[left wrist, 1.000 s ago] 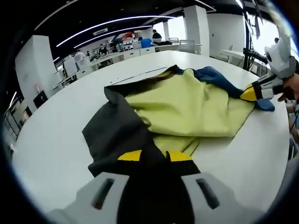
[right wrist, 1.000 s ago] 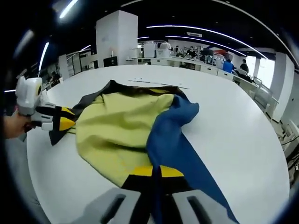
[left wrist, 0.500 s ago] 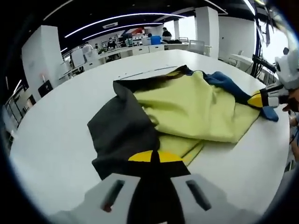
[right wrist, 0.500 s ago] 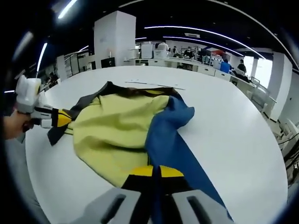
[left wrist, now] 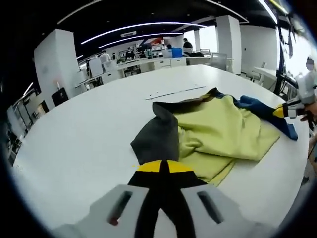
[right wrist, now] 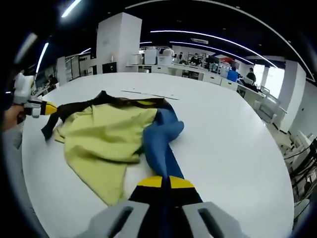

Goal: Fold the garment on the visible template until the final outline fits inside the template.

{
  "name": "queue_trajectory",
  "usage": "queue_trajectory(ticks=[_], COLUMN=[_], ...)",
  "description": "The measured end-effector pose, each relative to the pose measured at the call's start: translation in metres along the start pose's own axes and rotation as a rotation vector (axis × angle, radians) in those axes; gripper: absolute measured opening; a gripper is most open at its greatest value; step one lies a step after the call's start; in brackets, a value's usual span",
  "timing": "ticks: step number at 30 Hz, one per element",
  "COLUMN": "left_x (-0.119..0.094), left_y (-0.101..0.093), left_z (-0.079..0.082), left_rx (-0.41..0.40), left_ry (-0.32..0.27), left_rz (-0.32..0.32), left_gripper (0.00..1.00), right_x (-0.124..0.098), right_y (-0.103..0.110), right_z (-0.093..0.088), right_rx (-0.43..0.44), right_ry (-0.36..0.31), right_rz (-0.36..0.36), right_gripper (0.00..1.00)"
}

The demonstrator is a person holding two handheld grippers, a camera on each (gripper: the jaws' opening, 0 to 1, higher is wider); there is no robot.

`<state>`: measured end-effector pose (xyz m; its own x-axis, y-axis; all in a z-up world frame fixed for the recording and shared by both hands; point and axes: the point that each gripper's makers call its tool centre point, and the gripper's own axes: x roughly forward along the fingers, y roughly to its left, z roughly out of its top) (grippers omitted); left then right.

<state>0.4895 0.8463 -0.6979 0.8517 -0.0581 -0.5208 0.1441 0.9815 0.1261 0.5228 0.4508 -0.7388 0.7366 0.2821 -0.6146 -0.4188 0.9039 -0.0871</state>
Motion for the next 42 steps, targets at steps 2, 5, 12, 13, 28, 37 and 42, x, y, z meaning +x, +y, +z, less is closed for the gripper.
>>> queue_trajectory(ticks=[2, 5, 12, 13, 28, 37, 42], left_x=[-0.002, -0.008, -0.016, -0.017, -0.014, -0.011, -0.012], left_y=[0.014, 0.039, 0.082, 0.088, 0.119, 0.116, 0.113], left_z=[0.003, 0.009, 0.004, 0.002, -0.004, -0.014, -0.011], left_rx=[-0.009, -0.036, -0.088, -0.091, -0.106, -0.06, -0.057], left_ry=[-0.011, -0.034, -0.038, -0.032, -0.007, 0.035, 0.019], left_rz=[0.031, 0.103, 0.212, 0.227, 0.275, 0.278, 0.278], left_gripper=[0.0, 0.0, 0.0, 0.0, 0.0, 0.0, 0.11], right_x=[-0.001, -0.002, -0.003, -0.003, 0.001, 0.004, 0.003], right_y=[-0.007, -0.021, -0.044, -0.047, -0.077, -0.073, -0.07], right_z=[0.002, 0.005, 0.008, 0.008, 0.021, 0.009, 0.007], right_rx=[-0.006, -0.002, 0.003, 0.0, -0.082, -0.071, -0.055], right_ry=[-0.001, 0.0, 0.011, 0.013, 0.04, 0.069, 0.068], right_rz=[-0.011, -0.034, -0.074, -0.078, -0.11, -0.099, -0.078], right_gripper=[0.0, 0.0, 0.0, 0.0, 0.0, 0.0, 0.04])
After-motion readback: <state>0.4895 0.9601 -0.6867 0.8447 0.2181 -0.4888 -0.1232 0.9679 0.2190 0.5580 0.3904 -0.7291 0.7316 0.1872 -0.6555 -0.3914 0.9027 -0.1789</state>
